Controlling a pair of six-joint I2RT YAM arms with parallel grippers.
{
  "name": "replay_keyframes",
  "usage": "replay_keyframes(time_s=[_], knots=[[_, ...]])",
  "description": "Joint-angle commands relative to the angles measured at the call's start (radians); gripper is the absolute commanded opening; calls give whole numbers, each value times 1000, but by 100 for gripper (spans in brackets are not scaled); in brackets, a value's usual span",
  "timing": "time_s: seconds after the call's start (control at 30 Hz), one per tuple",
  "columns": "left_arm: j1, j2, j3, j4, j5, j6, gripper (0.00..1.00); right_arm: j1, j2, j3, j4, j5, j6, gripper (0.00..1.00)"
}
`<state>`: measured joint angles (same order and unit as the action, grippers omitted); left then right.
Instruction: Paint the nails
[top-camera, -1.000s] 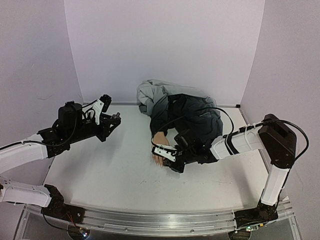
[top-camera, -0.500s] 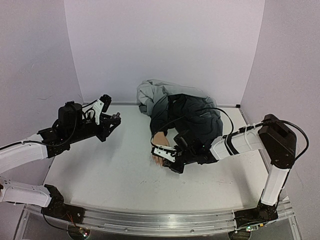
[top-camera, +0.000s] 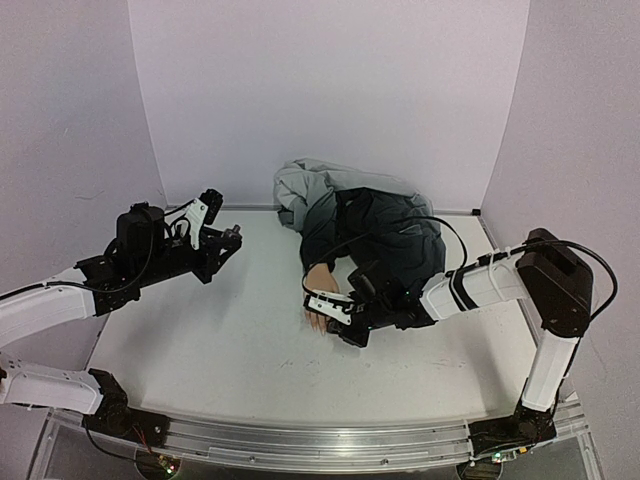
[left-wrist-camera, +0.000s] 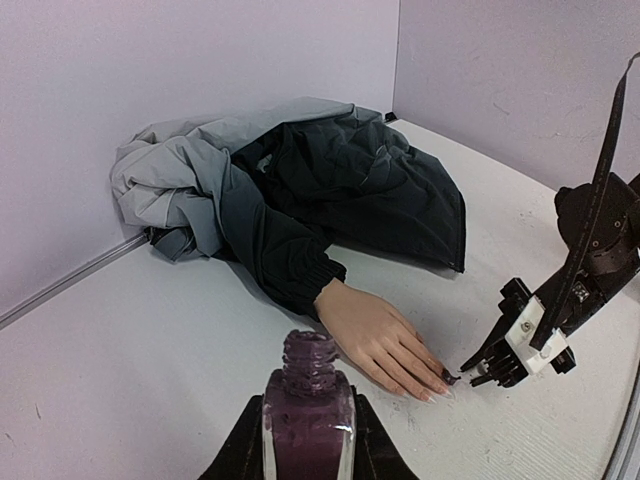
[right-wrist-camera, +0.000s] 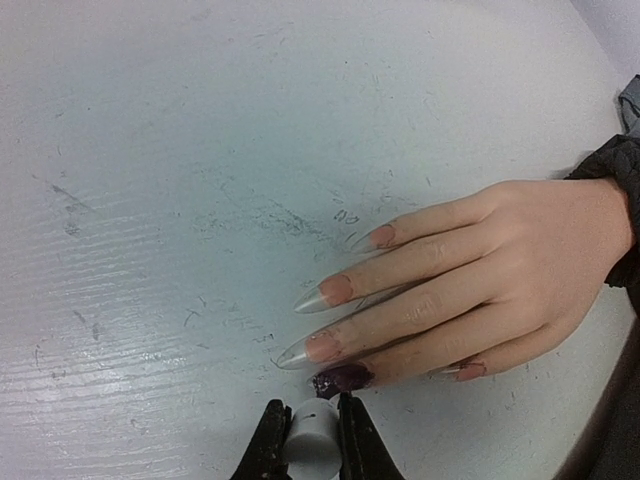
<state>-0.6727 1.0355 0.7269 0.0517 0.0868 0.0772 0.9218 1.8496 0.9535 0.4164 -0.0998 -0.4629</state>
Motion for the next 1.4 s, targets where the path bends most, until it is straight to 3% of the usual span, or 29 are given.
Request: replay_keyframes(time_s=[0.0, 1.37], knots=[[7, -25, 57, 50, 16, -11, 0, 5, -30, 1, -18, -15, 3, 0], [8, -24, 58, 50, 21, -11, 0, 12, -43, -7, -14, -5, -5, 0]])
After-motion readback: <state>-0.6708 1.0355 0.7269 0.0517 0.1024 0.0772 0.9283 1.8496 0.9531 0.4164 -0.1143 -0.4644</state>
